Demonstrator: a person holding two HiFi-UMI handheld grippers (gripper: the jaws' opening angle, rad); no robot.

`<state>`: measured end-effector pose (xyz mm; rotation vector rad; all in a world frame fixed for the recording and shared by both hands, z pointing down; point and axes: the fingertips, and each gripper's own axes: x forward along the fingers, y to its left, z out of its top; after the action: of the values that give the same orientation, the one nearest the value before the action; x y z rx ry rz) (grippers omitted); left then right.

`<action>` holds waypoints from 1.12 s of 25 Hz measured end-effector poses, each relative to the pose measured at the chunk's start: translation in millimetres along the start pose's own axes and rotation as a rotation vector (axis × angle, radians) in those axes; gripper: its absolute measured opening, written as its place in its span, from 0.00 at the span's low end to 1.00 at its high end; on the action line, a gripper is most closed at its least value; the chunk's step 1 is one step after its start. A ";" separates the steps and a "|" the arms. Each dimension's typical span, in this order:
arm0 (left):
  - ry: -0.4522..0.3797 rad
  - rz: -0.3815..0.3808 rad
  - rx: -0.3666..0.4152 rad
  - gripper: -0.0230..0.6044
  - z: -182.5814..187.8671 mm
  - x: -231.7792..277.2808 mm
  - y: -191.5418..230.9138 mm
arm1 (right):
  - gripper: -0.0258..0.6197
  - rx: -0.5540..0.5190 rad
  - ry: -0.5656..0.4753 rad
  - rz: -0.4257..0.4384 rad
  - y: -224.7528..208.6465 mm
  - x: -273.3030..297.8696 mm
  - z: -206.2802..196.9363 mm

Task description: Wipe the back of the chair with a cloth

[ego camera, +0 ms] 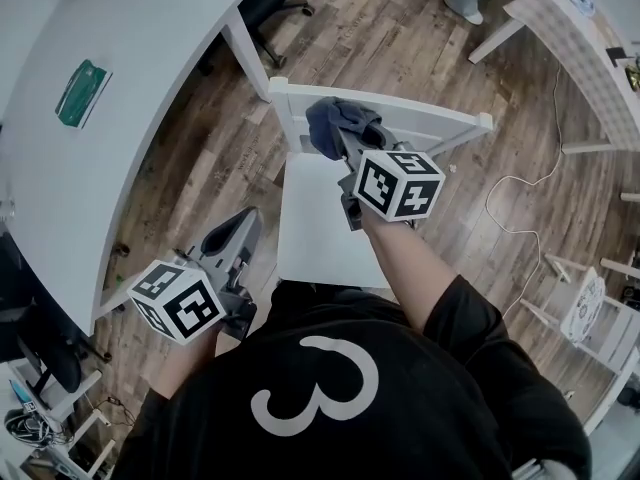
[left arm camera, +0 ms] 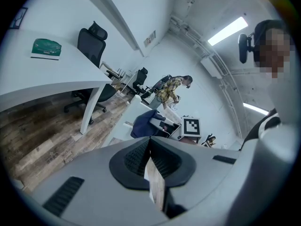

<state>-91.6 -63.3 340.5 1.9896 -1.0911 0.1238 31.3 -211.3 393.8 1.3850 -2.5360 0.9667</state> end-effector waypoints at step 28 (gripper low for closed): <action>0.094 -0.113 0.076 0.06 -27.9 72.9 -72.0 | 0.12 0.181 -0.148 -0.183 -146.7 -127.0 29.1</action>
<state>14.2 -71.7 345.8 2.0867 -0.9246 0.2002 226.6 -192.6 395.2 1.7663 -2.4152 1.1202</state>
